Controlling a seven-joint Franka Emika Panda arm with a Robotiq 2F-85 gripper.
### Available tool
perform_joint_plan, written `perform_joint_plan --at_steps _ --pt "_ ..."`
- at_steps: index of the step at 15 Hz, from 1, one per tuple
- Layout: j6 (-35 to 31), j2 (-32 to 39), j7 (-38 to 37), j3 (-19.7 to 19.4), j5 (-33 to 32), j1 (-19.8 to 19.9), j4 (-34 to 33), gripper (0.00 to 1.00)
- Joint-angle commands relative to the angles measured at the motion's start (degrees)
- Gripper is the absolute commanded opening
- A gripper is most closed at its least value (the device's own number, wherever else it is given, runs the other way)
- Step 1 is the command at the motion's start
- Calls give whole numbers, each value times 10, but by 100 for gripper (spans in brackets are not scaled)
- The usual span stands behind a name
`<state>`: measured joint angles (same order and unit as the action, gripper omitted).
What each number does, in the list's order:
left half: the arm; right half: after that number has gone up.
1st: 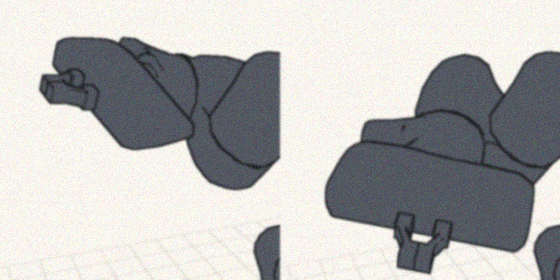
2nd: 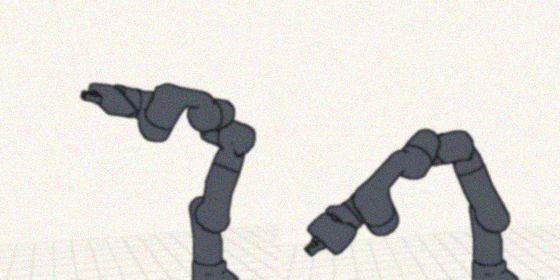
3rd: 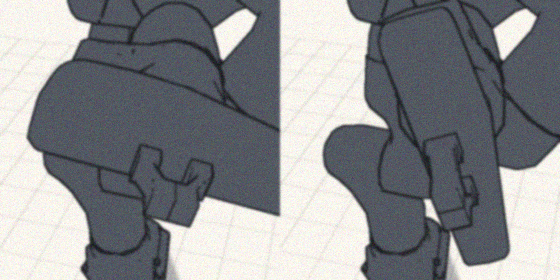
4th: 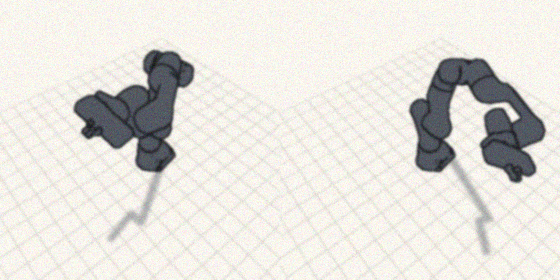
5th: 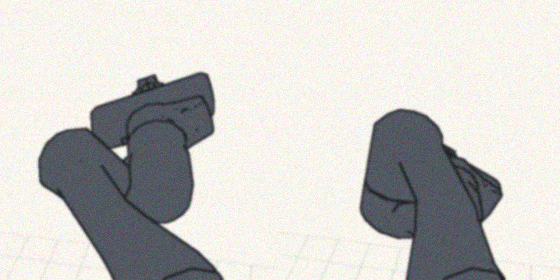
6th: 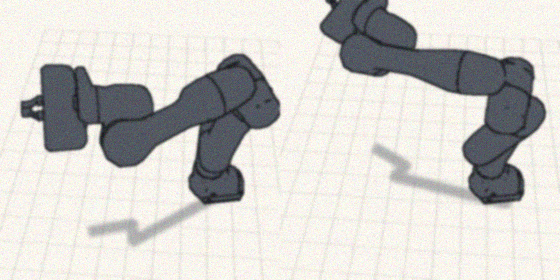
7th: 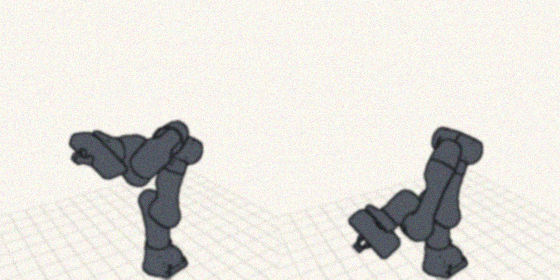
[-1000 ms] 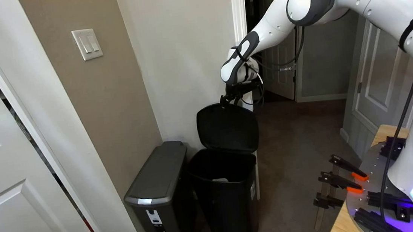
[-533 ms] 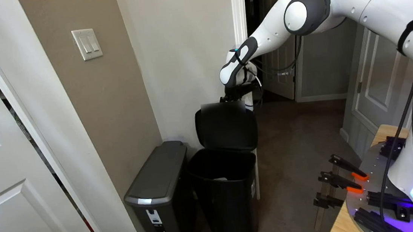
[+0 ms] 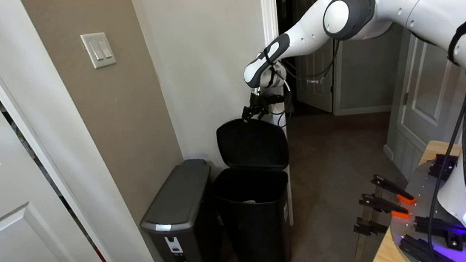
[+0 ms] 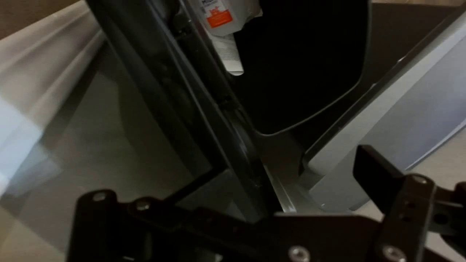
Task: Close the black bin.
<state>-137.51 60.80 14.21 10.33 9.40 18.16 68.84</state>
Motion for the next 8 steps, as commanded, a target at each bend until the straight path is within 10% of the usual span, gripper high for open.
perform_joint_plan --at_steps 1,8 --pt "62 35 31 29 55 19 -49 100" --pt "203 82 4 24 113 21 -122 100"
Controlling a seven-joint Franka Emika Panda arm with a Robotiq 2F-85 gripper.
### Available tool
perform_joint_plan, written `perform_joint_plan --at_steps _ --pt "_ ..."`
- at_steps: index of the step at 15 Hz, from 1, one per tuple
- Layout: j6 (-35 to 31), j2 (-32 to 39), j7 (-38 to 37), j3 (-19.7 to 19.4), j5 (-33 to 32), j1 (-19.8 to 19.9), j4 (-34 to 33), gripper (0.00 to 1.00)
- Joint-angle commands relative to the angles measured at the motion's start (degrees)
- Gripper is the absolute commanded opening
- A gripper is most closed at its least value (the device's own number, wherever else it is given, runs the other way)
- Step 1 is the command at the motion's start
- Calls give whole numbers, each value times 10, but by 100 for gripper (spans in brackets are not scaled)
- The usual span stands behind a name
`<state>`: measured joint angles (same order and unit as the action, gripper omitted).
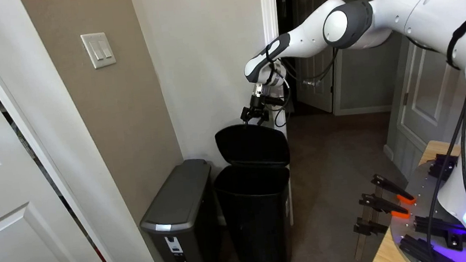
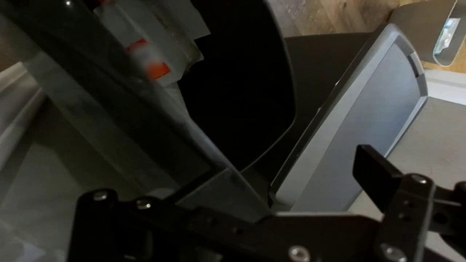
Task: Close the black bin.
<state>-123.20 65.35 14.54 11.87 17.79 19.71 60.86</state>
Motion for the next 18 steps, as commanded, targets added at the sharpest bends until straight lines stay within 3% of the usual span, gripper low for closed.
perform_joint_plan --at_steps 1,6,7,8,18 --pt "84 47 -8 6 36 4 -53 100" --pt "169 98 -88 -1 76 0 -112 100" --pt "172 105 -98 0 82 0 -122 100" --pt "144 86 -72 0 61 -2 -86 100" --pt "150 99 -86 0 67 -5 -105 100"
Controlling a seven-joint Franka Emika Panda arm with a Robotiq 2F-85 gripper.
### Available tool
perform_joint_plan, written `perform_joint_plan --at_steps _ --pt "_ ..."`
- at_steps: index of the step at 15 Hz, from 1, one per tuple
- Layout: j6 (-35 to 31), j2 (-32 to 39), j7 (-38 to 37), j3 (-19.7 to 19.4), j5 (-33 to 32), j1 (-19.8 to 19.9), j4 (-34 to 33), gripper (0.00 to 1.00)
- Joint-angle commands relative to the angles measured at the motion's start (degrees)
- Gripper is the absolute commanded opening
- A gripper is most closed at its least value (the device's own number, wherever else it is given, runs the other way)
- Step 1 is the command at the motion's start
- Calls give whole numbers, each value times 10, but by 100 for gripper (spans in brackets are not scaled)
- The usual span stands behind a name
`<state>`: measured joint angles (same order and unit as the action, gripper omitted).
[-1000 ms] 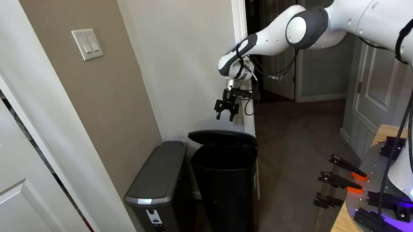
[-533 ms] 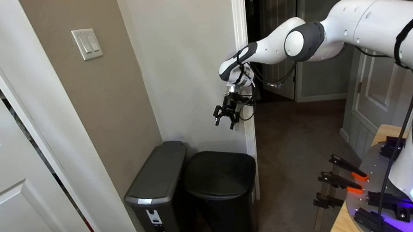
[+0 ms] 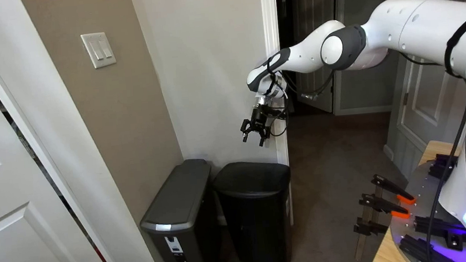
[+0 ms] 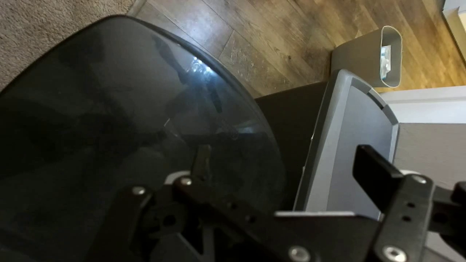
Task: Close the black bin.
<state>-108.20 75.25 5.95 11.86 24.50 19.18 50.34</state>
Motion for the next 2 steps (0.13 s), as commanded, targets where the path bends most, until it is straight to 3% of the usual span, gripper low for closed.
perform_joint_plan --at_steps 1,2 --pt "0 0 0 0 0 0 0 100" --pt "0 0 0 0 0 0 0 100"
